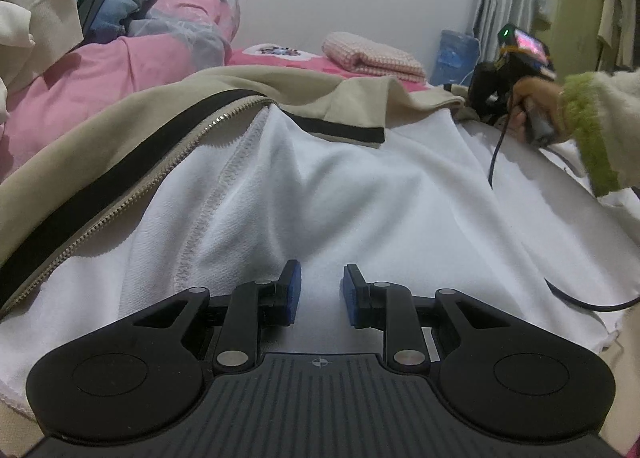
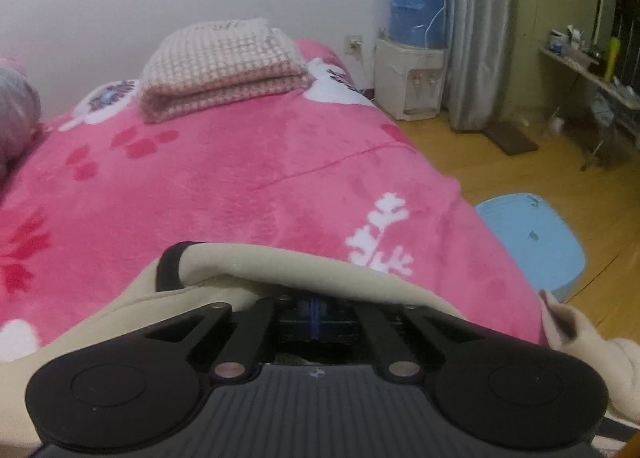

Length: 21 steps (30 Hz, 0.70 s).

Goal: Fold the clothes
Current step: 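Release the hoodie with both grippers and spread it flat on the bed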

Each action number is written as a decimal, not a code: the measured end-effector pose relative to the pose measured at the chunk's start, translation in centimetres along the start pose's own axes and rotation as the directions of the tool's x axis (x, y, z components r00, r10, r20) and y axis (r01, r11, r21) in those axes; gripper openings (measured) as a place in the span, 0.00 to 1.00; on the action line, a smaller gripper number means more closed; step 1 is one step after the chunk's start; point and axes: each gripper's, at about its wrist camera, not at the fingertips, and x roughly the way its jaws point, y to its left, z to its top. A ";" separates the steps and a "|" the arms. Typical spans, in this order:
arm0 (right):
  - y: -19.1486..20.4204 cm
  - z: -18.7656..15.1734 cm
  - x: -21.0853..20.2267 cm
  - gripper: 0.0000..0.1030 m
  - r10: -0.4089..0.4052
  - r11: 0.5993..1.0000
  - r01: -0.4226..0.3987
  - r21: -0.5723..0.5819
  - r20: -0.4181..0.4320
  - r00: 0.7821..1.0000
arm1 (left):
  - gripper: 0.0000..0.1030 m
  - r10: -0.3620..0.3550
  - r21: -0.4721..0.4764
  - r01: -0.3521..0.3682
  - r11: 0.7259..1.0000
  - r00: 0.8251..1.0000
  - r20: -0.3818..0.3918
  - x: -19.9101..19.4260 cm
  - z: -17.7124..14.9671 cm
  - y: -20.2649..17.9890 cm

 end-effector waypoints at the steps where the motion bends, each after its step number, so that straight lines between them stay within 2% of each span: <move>1: 0.1 -0.4 -1.6 0.07 0.037 0.999 -0.037 -0.020 -0.003 0.999 | 0.23 -0.001 -0.001 0.001 1.000 1.000 0.002 0.0 -0.1 0.0; 2: 0.3 -0.9 -3.2 0.19 0.075 0.996 -0.075 -0.041 -0.006 0.997 | 0.23 -0.002 -0.002 0.002 1.000 1.000 0.004 0.0 -0.1 0.0; 3: 0.4 -1.4 -4.7 0.27 0.112 0.992 -0.113 -0.061 -0.010 0.994 | 0.24 -0.003 -0.003 0.003 1.000 1.000 0.007 0.0 -0.2 0.0; 6: 0.8 -2.7 -9.5 0.28 0.222 0.967 -0.224 -0.121 -0.028 0.975 | 0.24 -0.009 -0.009 0.009 1.000 1.000 0.014 0.0 -0.3 0.1; 7: 0.9 -3.3 -10.6 0.28 0.281 0.947 -0.285 -0.148 -0.045 0.959 | 0.24 -0.011 -0.011 0.011 1.000 1.000 0.017 0.1 -0.4 0.1; 9: 1.9 -5.4 -12.5 0.28 0.407 0.883 -0.426 -0.196 -0.130 0.904 | 0.24 -0.014 -0.012 0.014 1.000 1.000 0.023 0.1 -0.4 0.1; 11: 3.5 -7.6 -13.3 0.28 0.482 0.811 -0.531 -0.244 -0.236 0.844 | 0.25 -0.013 -0.011 0.013 1.000 1.000 0.025 0.2 -0.4 0.1; 12: 4.4 -8.9 -13.1 0.28 0.493 0.778 -0.565 -0.276 -0.291 0.820 | 0.25 -0.013 -0.012 0.014 1.000 1.000 0.025 0.2 -0.3 0.1; 14: 6.2 -11.1 -11.9 0.27 0.435 0.750 -0.556 -0.358 -0.367 0.822 | 0.25 -0.014 -0.014 0.014 1.000 1.000 0.023 0.3 -0.2 0.2; 15: 6.6 -11.9 -10.9 0.24 0.365 0.758 -0.502 -0.416 -0.367 0.856 | 0.25 -0.014 -0.015 0.015 1.000 1.000 0.022 0.3 -0.2 0.2; 16: 6.2 -12.0 -10.0 0.20 0.334 0.776 -0.465 -0.426 -0.348 0.876 | 0.25 -0.014 -0.016 0.015 1.000 1.000 0.021 0.3 -0.2 0.2; 17: 5.4 -11.2 -9.4 0.12 0.351 0.805 -0.460 -0.373 -0.325 0.878 | 0.25 -0.014 -0.017 0.014 1.000 1.000 0.019 0.3 -0.1 0.1; 19: 4.3 -9.7 -9.9 0.15 0.210 0.903 -0.274 -0.330 -0.217 0.953 | 0.25 -0.014 -0.021 0.015 1.000 1.000 0.017 0.3 -0.1 0.2; 20: 3.7 -9.0 -10.1 0.15 0.131 0.938 -0.176 -0.299 -0.165 0.978 | 0.25 -0.014 -0.024 0.015 1.000 1.000 0.018 0.3 -0.1 0.1; 21: 3.3 -8.6 -11.3 0.16 0.121 0.949 -0.152 -0.277 -0.128 0.984 | 0.25 -0.013 -0.025 0.014 1.000 1.000 0.020 0.3 -0.1 0.1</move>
